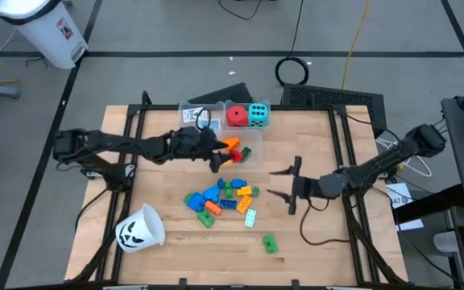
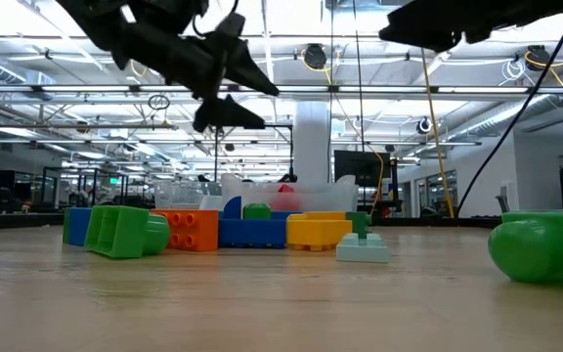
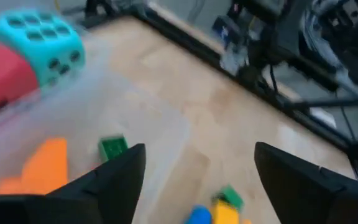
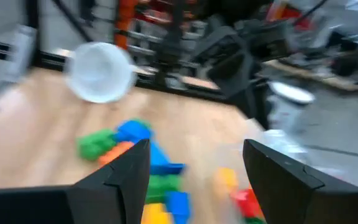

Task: Pick & Place Toys
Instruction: Put the green game piece into the bottom transparent bin

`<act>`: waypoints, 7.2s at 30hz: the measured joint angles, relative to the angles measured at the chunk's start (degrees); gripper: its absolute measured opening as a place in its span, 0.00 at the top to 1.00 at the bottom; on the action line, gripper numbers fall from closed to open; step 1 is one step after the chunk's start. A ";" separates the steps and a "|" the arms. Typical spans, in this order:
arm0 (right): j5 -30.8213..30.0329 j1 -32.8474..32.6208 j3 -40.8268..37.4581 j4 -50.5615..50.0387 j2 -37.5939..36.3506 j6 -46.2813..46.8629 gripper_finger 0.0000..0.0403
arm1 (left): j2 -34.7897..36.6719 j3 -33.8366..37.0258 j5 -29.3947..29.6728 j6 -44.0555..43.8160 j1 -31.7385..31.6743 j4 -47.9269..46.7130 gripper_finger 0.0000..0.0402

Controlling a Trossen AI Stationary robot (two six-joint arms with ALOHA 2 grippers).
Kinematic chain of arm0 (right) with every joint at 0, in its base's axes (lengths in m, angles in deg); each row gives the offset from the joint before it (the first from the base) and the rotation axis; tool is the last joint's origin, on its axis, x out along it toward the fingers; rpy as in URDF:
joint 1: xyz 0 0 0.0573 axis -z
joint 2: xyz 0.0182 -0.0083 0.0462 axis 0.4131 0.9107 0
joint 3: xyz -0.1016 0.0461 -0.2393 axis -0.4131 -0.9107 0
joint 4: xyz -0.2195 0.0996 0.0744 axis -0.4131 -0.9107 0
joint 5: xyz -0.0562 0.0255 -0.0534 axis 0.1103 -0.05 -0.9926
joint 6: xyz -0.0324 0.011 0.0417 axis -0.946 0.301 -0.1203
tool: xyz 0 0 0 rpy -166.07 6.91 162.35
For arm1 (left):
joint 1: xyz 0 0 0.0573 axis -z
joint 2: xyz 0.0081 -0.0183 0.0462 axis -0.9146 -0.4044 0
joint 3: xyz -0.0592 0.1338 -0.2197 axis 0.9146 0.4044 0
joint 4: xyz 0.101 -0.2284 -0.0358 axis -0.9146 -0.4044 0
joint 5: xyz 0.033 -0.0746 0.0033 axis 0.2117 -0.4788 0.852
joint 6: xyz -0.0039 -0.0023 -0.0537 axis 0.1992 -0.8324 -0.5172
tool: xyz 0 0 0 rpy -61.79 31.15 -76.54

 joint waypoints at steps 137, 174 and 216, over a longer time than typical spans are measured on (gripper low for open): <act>7.31 11.55 -22.10 30.61 25.11 21.31 0.25 | -6.65 -0.01 16.01 4.08 13.76 6.78 0.31; 12.03 13.41 -16.39 37.00 17.89 3.99 0.73 | -6.61 -0.01 10.24 3.42 13.85 17.37 0.31; 11.37 11.45 -2.36 19.58 14.68 -3.24 0.73 | -19.52 -10.00 14.39 26.58 16.21 25.33 0.42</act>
